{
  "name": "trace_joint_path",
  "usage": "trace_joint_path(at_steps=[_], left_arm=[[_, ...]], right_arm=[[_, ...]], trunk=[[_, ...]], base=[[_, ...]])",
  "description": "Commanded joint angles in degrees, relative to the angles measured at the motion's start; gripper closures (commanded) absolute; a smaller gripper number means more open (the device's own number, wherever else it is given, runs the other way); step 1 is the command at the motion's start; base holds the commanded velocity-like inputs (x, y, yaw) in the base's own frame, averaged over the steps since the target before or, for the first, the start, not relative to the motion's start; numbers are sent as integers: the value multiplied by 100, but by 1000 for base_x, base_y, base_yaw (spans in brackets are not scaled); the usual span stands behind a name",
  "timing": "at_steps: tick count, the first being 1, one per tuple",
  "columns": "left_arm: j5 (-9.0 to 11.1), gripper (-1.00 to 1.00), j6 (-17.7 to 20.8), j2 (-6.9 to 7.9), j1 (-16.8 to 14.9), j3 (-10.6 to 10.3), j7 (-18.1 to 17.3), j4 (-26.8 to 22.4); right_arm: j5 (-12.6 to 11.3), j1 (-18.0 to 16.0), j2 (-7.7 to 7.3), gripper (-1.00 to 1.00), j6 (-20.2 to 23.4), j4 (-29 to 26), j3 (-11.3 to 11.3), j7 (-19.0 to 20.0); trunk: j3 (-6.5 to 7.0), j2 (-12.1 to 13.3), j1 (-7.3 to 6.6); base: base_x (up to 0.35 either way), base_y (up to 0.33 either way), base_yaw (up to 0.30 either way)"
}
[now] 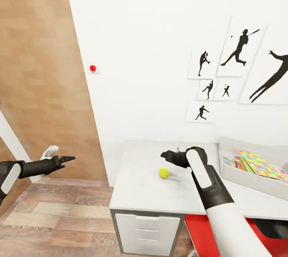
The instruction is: Put all the toys in the child's room - the three board games (two on the bed and one on the table), the two jigsaw puzzles on the table, and the tennis ball on the table - inside the toy box on the table in the child's room.
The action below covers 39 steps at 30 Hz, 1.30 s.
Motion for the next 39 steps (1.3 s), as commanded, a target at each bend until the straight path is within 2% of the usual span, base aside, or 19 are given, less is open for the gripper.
trace_joint_path(at_steps=[1,11,19,23,26,33,39], left_arm=[[-11,-100,17,0,-5,9,-4,1],[-28,-100,26,0,-5,5,63,2],[-36,-100,26,4,-5,5,67,2],[-42,-100,26,1,-5,-1,74,2],[-44,-100,26,1,-5,-3,76,2],[-45,-100,26,0,-5,2,76,2],[-45,-100,26,0,-5,4,73,2]], right_arm=[[-55,-7,-2,-100,6,-2,1,-62],[-54,-7,-14,-100,-13,31,-9,-119],[-7,-135,-12,-100,-106,646,-34,-134],[288,-327,-1,-100,-283,1129,-30,-135],[480,-390,33,-100,-315,1242,-29,-135],[587,-514,54,-100,-330,1335,-29,-136],[588,-557,-5,-100,-338,1447,-31,-141]], trunk=[[-5,-12,7],[45,-12,7],[22,-12,7],[-8,-12,7],[-32,-12,7],[-91,-12,7],[-142,-12,7]], base=[[289,-43,-118],[110,-63,-65],[3,1,103],[0,0,155],[0,0,159],[0,0,159],[0,0,129]])
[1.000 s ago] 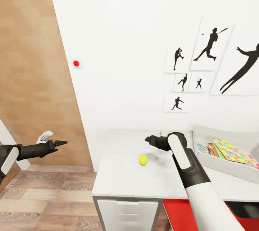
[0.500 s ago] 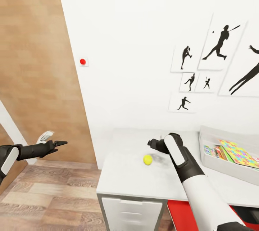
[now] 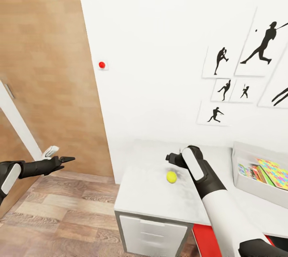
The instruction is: Put all the toys in the child's room - the three board games (two on the bed and one on the table), the two jigsaw puzzles on the table, and the tennis ball on the table - inside the toy box on the table in the child's room.
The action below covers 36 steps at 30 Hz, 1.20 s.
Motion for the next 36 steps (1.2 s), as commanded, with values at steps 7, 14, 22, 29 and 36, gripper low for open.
trace_joint_path(at_steps=[7,14,22,29,36], left_arm=[[-8,-100,23,-1,-7,9,-26,1],[-2,-100,23,1,-7,9,-27,1],[-1,-100,23,0,-7,9,-27,1],[5,-100,21,-1,-7,9,-27,1],[4,-100,15,-1,-7,9,-27,1]], right_arm=[[-64,-9,-71,-100,-36,47,2,-54],[-56,-3,-81,-100,-68,46,8,-53],[-65,-6,-83,-100,-61,55,-14,-45],[-60,-9,-75,-100,-62,57,-25,-48],[-59,-9,-81,-100,-60,60,-24,-45]], trunk=[[-78,-14,3],[-138,-14,3],[-181,-14,3],[-245,-14,3],[-311,-14,3]], base=[[0,0,-23],[0,0,-114],[0,0,-24],[0,0,-1],[0,0,0]])
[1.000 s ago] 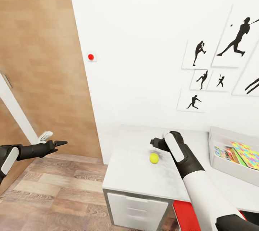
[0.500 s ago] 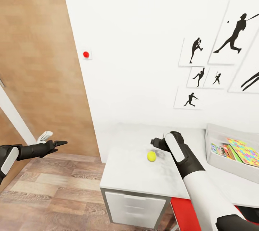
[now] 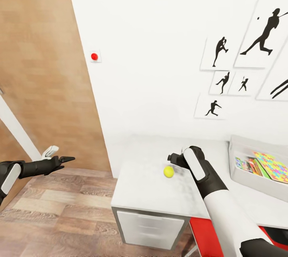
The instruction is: Put all the toys in the child's room - the three board games (two on the bed and one on the table), the two jigsaw puzzles on the table, and the tennis ball on the table - inside the toy box on the table in the child's room.
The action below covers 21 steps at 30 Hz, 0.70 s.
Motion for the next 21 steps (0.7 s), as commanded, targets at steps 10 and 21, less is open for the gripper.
trace_joint_path(at_steps=[10,21], left_arm=[[-13,-100,5,5,-6,4,-39,1],[-6,-100,-3,0,-6,7,-40,1]], right_arm=[[-49,-6,-1,-100,11,-13,6,-60],[-56,2,-9,-100,6,-18,6,-52]], trunk=[[-107,-13,3],[-211,-13,3]], base=[[0,0,0],[0,0,0]])
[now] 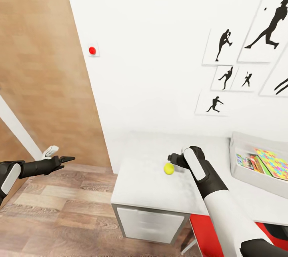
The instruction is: Put all the toys in the child's room - the three board games (two on the bed and one on the table), the two jigsaw puzzles on the table, and the tennis ball on the table - inside the toy box on the table in the child's room.
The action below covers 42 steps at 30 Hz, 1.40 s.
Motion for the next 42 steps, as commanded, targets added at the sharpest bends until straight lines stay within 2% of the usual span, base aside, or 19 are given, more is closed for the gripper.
trace_joint_path(at_steps=[1,42], left_arm=[[-9,-100,24,0,-6,9,-22,1],[-25,-100,24,-1,-6,2,-20,-2]], right_arm=[[-58,-5,0,-100,7,-5,8,-60],[-57,-4,5,-100,11,-84,0,-41]], trunk=[[-22,-13,3],[-409,-13,3]], base=[[0,0,0],[6,4,0]])
